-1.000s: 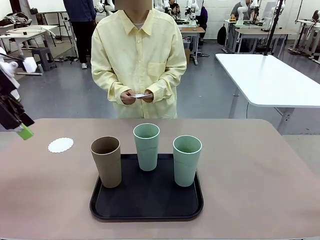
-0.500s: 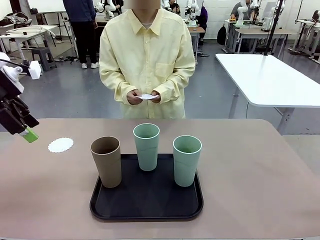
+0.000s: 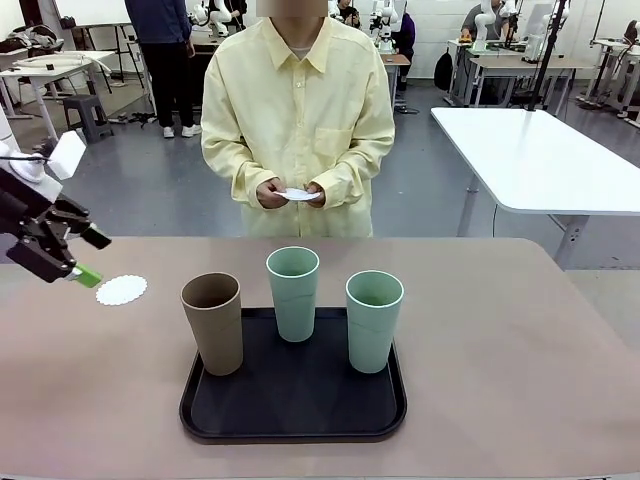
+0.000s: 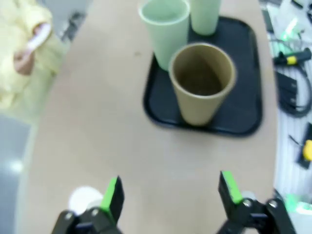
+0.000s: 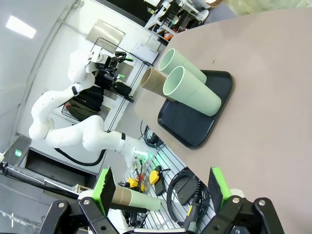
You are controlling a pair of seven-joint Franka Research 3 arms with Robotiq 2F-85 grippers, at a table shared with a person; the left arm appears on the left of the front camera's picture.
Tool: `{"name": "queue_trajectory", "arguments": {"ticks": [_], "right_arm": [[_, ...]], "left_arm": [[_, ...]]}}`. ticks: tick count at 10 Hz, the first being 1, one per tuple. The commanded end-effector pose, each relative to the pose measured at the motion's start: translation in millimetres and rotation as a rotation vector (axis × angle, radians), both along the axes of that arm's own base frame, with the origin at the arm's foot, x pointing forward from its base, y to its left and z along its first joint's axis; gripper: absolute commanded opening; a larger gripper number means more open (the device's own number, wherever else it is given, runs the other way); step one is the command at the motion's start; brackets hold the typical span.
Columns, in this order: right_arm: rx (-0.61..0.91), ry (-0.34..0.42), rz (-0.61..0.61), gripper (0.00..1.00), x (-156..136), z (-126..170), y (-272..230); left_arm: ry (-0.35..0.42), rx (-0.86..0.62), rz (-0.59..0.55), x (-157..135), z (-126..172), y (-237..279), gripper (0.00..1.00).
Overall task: Place coasters on the table and set cups on them.
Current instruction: Pick up one Reusable plastic cup and place it on a coaster set by the human.
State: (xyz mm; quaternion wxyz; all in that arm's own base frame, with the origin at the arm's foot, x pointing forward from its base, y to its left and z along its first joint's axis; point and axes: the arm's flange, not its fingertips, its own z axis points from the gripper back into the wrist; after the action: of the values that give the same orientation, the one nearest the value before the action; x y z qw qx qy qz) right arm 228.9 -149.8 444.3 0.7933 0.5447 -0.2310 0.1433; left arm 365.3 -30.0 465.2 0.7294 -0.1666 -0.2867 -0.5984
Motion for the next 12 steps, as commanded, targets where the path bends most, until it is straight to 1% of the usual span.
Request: {"name": "queue_trajectory", "arguments": {"ticks": [1, 2, 3, 4, 6, 7, 8, 9, 12], "right_arm": [[0.013, -0.012, 0.002, 1.0, 1, 1, 0], [0.013, -0.012, 0.002, 1.0, 1, 1, 0], [0.013, -0.012, 0.002, 1.0, 1, 1, 0], [0.013, -0.012, 0.002, 1.0, 1, 1, 0], [0.013, -0.012, 0.002, 1.0, 1, 1, 0], [0.013, -0.012, 0.002, 1.0, 1, 1, 0], [0.013, -0.012, 0.002, 1.0, 1, 1, 0], [0.013, -0.012, 0.002, 1.0, 1, 1, 0], [0.013, -0.012, 0.002, 1.0, 1, 1, 0]], "left_arm": [[-0.009, -0.264, -0.122, 17, -48, 9, 1.0], [0.011, -0.343, -0.134, 13, -59, 20, 1.0], [0.051, -0.423, -0.174, 23, -65, 17, 1.0], [0.062, -0.448, -0.191, 24, -71, 13, 1.0], [0.097, -0.437, -0.252, 24, -80, 1, 1.0], [0.083, -0.384, -0.262, 24, -83, -10, 1.0], [0.052, -0.328, -0.25, 20, -77, -24, 1.0], [0.115, -0.445, -0.24, 15, -87, -6, 1.0], [0.115, -0.445, -0.24, 15, -87, -6, 1.0]]}}
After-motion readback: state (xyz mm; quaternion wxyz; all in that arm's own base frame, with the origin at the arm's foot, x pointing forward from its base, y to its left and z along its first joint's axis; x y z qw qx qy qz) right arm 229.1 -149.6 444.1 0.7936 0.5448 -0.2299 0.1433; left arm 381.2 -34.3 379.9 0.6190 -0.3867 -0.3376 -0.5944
